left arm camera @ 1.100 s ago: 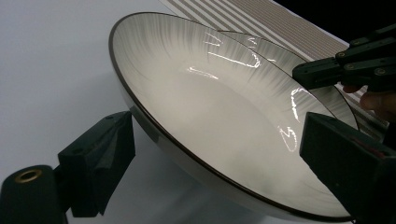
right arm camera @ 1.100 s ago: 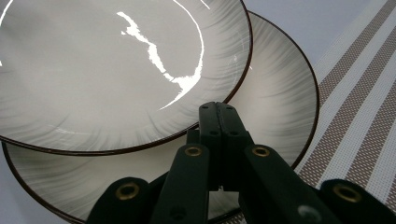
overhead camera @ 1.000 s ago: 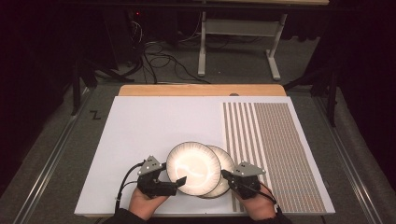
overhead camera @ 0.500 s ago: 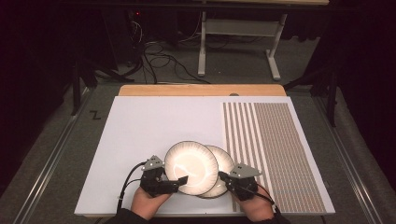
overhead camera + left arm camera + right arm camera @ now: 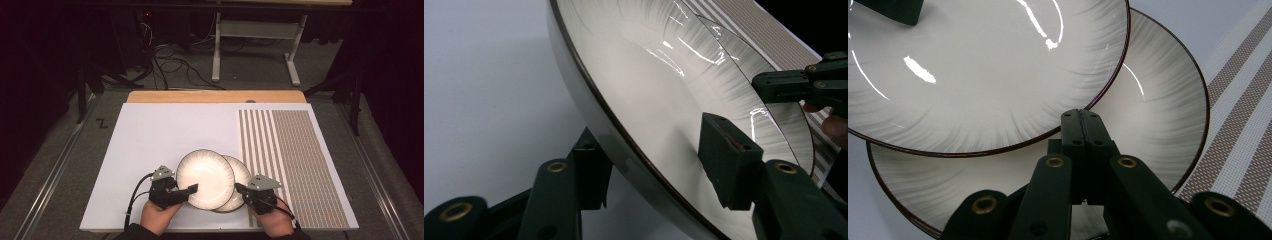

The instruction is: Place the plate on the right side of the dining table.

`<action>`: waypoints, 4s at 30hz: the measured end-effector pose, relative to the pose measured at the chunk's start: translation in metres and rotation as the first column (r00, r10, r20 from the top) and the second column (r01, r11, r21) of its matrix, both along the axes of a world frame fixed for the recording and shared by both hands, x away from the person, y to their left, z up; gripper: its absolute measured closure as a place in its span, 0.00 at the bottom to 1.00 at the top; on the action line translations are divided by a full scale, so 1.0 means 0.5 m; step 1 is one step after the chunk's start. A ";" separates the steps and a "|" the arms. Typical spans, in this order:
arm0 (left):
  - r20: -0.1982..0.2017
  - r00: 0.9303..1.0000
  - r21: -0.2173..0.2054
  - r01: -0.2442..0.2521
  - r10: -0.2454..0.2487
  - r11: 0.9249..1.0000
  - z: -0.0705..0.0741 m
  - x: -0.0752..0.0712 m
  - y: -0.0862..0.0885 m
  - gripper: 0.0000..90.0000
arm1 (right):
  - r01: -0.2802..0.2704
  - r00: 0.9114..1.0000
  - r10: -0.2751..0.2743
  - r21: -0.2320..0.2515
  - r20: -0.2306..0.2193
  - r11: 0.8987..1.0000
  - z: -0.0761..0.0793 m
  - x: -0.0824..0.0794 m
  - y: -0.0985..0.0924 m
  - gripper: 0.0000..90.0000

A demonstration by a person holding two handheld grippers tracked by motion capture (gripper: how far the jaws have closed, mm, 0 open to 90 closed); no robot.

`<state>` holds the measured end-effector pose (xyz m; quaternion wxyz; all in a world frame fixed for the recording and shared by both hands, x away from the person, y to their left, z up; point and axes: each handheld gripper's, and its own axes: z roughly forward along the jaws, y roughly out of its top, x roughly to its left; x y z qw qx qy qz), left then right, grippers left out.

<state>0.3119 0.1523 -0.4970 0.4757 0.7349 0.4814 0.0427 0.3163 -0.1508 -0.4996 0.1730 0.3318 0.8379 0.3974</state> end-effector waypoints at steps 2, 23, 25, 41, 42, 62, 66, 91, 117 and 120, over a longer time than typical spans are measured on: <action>-0.010 1.000 -0.009 -0.001 0.001 1.000 0.000 0.002 0.001 0.57 | 0.002 1.000 -0.002 -0.001 -0.004 1.000 0.000 0.001 -0.001 1.00; 0.073 0.997 -0.042 -0.006 0.009 0.999 0.016 0.000 0.002 0.74 | 0.020 1.000 -0.020 0.010 0.005 1.000 0.006 0.004 -0.011 1.00; 0.091 0.996 -0.034 -0.006 0.009 0.999 0.019 -0.003 0.000 0.77 | 0.027 1.000 -0.027 0.013 0.005 1.000 0.009 0.005 -0.014 1.00; 0.144 0.990 -0.021 0.002 0.001 1.000 0.019 -0.008 -0.010 0.82 | 0.076 0.996 -0.079 0.069 0.040 0.995 0.039 0.009 -0.060 0.95; 0.150 0.989 -0.019 0.002 0.001 1.000 0.019 -0.009 -0.010 0.82 | 0.082 0.995 -0.086 0.078 0.040 0.994 0.043 0.008 -0.064 0.93; 0.234 0.972 0.022 0.004 -0.009 1.000 0.024 -0.021 -0.020 0.83 | 0.156 0.978 -0.175 0.164 0.113 0.974 0.086 -0.026 -0.172 0.18; 0.237 0.972 0.022 0.005 -0.010 1.000 0.024 -0.022 -0.020 0.83 | 0.171 0.975 -0.192 0.172 0.109 0.970 0.091 -0.041 -0.190 0.08; 0.270 0.963 0.044 0.012 -0.023 0.999 0.027 -0.026 -0.024 0.83 | 0.113 0.977 -0.142 0.179 0.157 0.977 0.098 -0.045 -0.163 0.01; 0.285 0.958 0.054 0.023 -0.037 0.998 0.028 -0.026 -0.024 0.83 | 0.044 0.995 -0.058 0.171 0.077 0.984 0.074 0.050 -0.037 0.02; 0.285 0.958 0.052 0.023 -0.037 0.998 0.028 -0.026 -0.024 0.83 | 0.041 0.997 -0.052 0.169 0.064 0.985 0.070 0.056 -0.026 0.02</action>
